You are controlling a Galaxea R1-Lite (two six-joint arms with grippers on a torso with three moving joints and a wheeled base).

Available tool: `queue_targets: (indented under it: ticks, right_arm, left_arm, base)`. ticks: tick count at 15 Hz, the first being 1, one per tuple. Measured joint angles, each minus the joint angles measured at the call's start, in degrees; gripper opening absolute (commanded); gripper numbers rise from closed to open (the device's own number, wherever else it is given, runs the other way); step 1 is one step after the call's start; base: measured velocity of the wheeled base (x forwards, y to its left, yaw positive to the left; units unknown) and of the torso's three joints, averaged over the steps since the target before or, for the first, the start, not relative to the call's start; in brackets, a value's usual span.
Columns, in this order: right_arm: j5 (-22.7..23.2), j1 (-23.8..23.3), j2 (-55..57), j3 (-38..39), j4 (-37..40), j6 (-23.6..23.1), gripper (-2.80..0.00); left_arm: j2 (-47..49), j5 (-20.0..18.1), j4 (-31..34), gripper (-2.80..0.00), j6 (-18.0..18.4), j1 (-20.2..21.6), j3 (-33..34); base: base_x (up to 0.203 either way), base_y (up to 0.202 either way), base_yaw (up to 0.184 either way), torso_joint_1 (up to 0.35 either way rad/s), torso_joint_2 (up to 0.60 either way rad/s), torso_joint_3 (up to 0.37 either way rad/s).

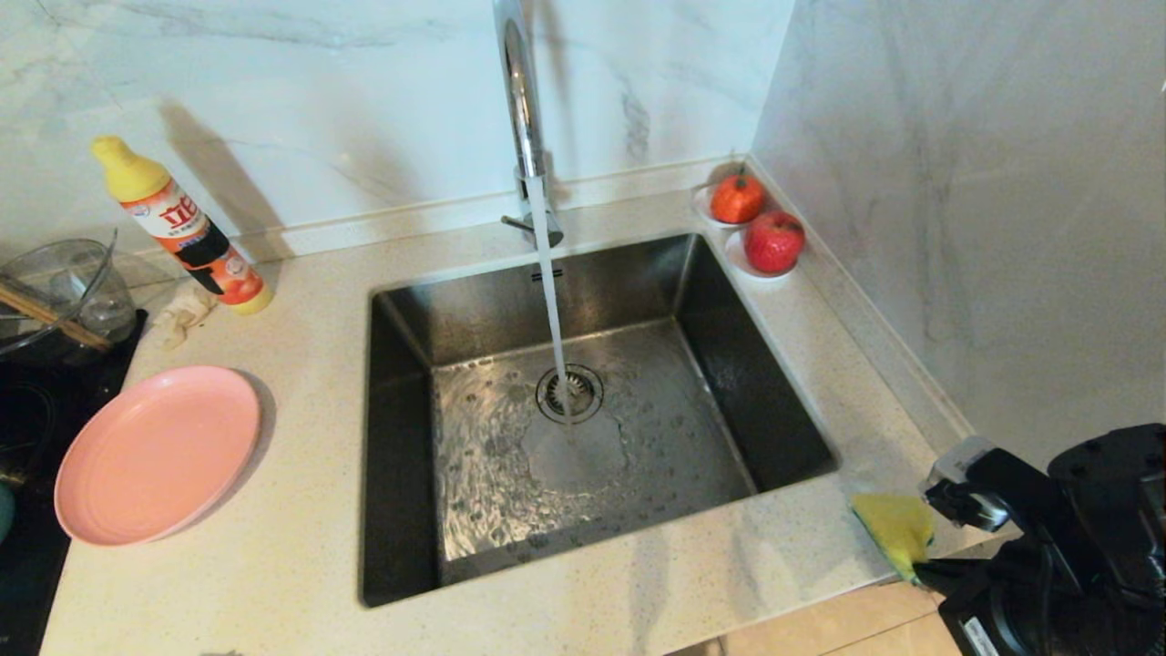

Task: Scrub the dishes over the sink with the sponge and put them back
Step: Put down the sponge

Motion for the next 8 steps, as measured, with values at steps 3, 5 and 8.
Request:
queue_targets:
  ticks: [3,5,8]
  right_arm:
    - [0.3,-2.37,0.46,1.52,-2.21,-0.61,-2.8]
    - [0.49,-3.75,1.53,1.87,-2.97,-0.56,-2.8]
    - [0.51,-4.62,3.57,2.22,-6.16,-0.78,-2.8]
  left_arm:
    - [0.0,0.0,-0.01,-2.8,0.02,0.0,0.0]
    - [0.0,0.0,-0.01,-2.8,0.04,0.0,0.0]
    - [0.0,0.0,-0.01,-2.8,0.01,0.0,0.0]
  base:
    - [0.0,0.0,0.0,0.0,0.0,0.0]
    - [0.0,0.0,0.0,0.0,0.0,0.0]
    - [0.0,0.0,0.0,0.0,0.0,0.0]
